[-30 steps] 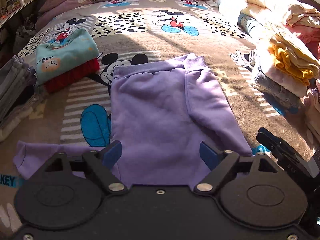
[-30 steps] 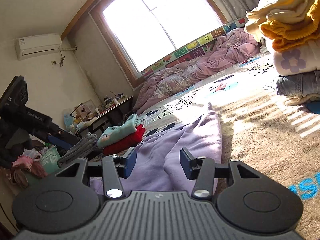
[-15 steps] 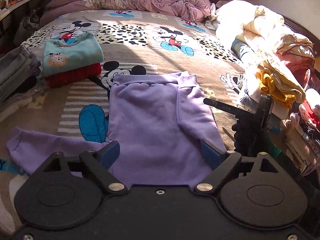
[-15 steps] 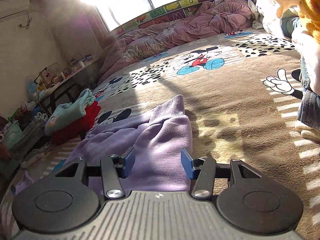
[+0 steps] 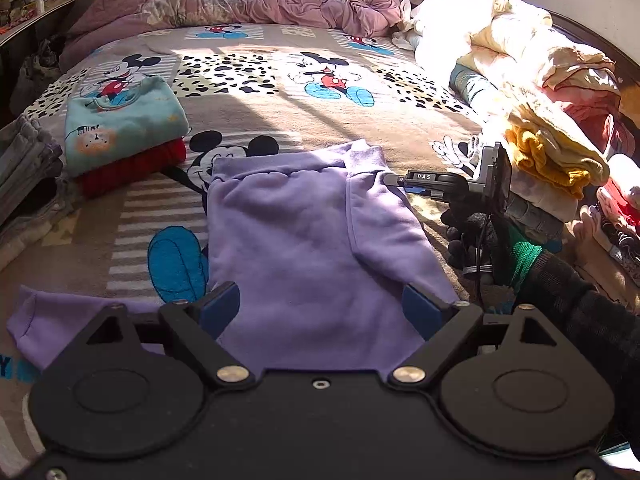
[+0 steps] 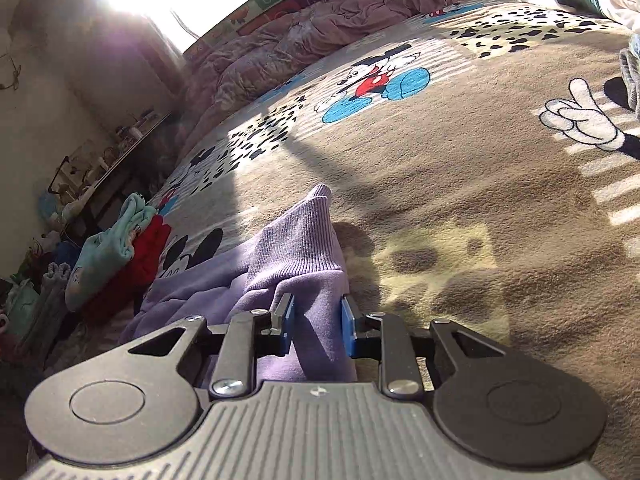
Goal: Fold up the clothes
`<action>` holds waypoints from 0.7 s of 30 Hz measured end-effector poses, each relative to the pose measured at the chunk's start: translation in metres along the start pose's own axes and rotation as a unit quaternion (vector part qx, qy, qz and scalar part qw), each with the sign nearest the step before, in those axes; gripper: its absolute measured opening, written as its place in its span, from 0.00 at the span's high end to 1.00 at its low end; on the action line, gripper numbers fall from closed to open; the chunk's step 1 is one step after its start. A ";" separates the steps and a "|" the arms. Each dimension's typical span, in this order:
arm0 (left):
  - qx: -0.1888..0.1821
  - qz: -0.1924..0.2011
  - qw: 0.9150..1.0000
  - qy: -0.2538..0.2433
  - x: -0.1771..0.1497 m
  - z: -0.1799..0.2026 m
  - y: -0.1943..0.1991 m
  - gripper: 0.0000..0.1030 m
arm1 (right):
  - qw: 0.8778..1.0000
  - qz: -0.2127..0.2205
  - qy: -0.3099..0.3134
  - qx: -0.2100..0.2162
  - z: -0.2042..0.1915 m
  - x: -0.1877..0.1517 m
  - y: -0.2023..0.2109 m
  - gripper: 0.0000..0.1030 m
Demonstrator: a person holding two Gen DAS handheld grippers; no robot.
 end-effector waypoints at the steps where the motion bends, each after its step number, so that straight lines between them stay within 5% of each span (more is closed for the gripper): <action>1: -0.001 0.003 1.000 0.001 0.001 0.002 0.001 0.13 | 1.000 0.004 -0.009 0.003 0.001 0.001 0.001 0.42; 3: -0.001 0.009 1.000 -0.003 0.002 0.005 0.004 0.14 | 1.000 0.011 -0.027 0.009 0.003 0.004 0.003 0.42; 5: 0.004 0.014 1.000 -0.012 0.002 0.008 0.006 0.13 | 1.000 -0.007 -0.006 -0.004 -0.002 0.002 -0.004 0.56; 6: 0.007 0.016 1.000 -0.016 0.003 0.009 0.007 0.14 | 1.000 -0.014 0.011 -0.014 -0.005 0.000 -0.006 0.75; 9: 0.015 0.024 0.999 -0.023 0.006 0.011 0.008 0.13 | 0.999 0.012 0.028 -0.018 -0.012 -0.001 0.010 0.89; 21: 0.020 0.065 0.998 -0.008 0.024 0.018 0.021 0.13 | 0.982 0.183 0.015 -0.032 0.018 -0.012 0.159 0.90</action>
Point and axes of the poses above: each gripper's, at about its wrist camera, not at the fingertips, and y roughly against the way its jaws point, z to its right, x to its top, the point moved 2 cm from there along -y, roughly the way its jaws point, and after that the axes turned 11 degrees about -x, right-handed, at the moved point
